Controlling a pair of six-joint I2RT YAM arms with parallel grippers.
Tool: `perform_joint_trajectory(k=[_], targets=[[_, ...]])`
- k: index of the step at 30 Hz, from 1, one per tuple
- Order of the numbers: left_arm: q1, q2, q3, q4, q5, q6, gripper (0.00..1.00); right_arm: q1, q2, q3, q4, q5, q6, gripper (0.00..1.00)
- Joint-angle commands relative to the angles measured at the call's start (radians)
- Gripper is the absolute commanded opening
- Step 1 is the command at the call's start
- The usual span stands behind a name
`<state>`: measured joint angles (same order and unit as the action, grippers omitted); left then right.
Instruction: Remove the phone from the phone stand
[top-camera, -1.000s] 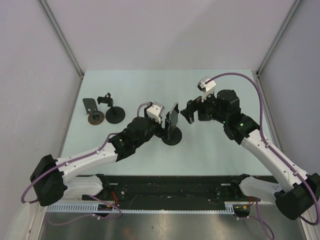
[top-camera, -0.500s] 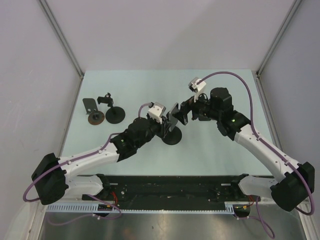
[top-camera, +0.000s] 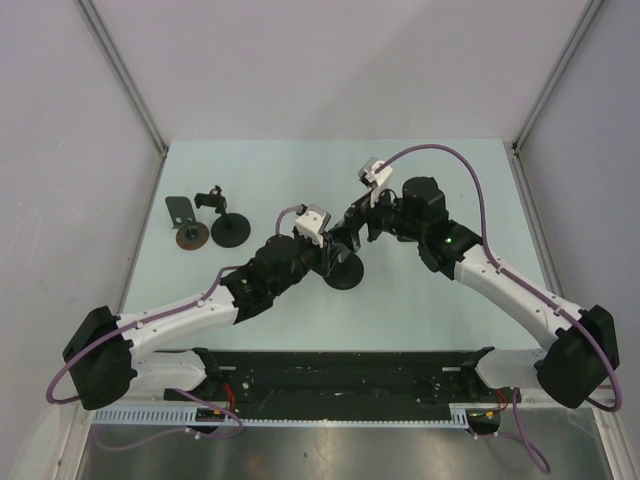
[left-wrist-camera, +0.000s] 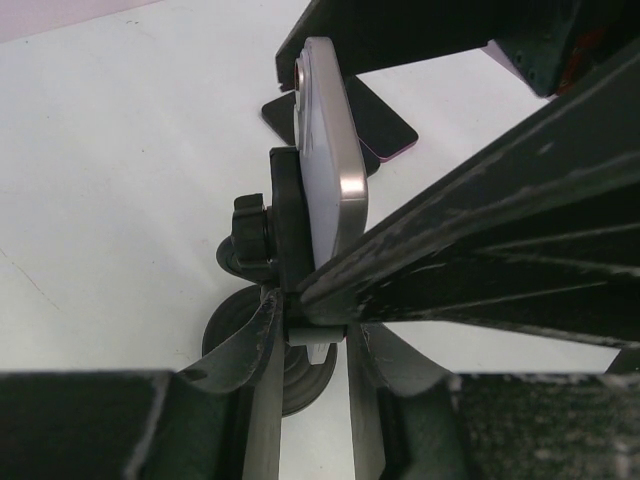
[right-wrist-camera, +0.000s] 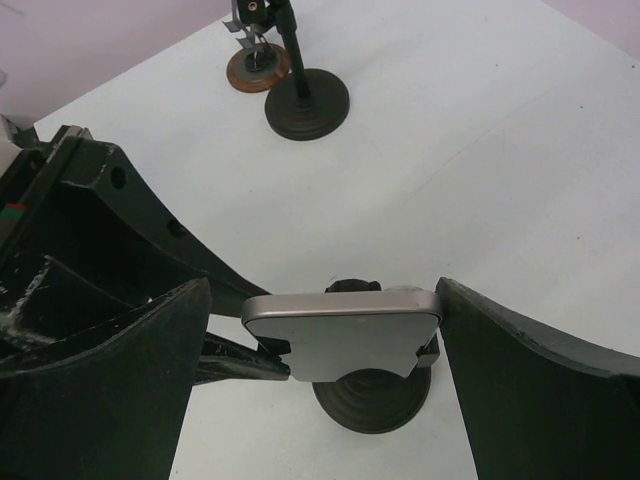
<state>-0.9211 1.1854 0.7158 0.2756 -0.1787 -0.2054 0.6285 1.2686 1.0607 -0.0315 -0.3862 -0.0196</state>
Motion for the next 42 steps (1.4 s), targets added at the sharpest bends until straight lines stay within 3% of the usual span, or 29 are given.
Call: perform_joint_trajectory(k=[1, 8, 17, 19, 21, 23, 24, 26, 27, 28, 42], targets=[[-0.002, -0.021, -0.010, 0.019, 0.022, 0.003, 0.11, 0.008, 0.031, 0.025, 0.055, 0.052, -0.019, 1.00], [-0.002, -0.033, -0.016, 0.019, 0.008, -0.009, 0.07, 0.013, 0.038, -0.016, 0.036, 0.063, -0.036, 0.98], [-0.002, -0.032, -0.007, 0.019, 0.012, -0.022, 0.06, 0.028, 0.044, -0.090, 0.068, 0.049, -0.031, 0.85], [-0.002, -0.030, -0.004, 0.019, 0.016, -0.020, 0.06, 0.030, 0.051, -0.093, 0.079, 0.047, -0.036, 0.79], [-0.002, -0.035, -0.004, 0.019, 0.018, -0.020, 0.06, 0.030, 0.052, -0.094, 0.085, 0.046, -0.039, 0.70], [-0.002, -0.040, -0.012, 0.017, 0.012, -0.012, 0.03, 0.025, 0.049, -0.094, 0.085, 0.046, -0.043, 0.52], [-0.002, -0.049, -0.016, 0.017, 0.007, -0.011, 0.02, 0.016, 0.048, -0.094, 0.082, 0.044, -0.043, 0.35], [-0.001, -0.059, -0.029, 0.017, 0.004, 0.000, 0.00, -0.001, 0.038, -0.094, 0.074, 0.029, -0.042, 0.18], [-0.001, -0.063, -0.033, 0.017, 0.007, 0.004, 0.00, -0.019, 0.035, -0.094, 0.073, 0.023, -0.042, 0.04], [-0.001, -0.075, -0.039, 0.017, 0.016, 0.014, 0.00, -0.029, 0.031, -0.094, 0.071, 0.017, -0.045, 0.00], [0.145, -0.152, -0.122, 0.017, 0.347, 0.021, 0.00, -0.158, 0.025, -0.077, 0.004, -0.144, -0.097, 0.00]])
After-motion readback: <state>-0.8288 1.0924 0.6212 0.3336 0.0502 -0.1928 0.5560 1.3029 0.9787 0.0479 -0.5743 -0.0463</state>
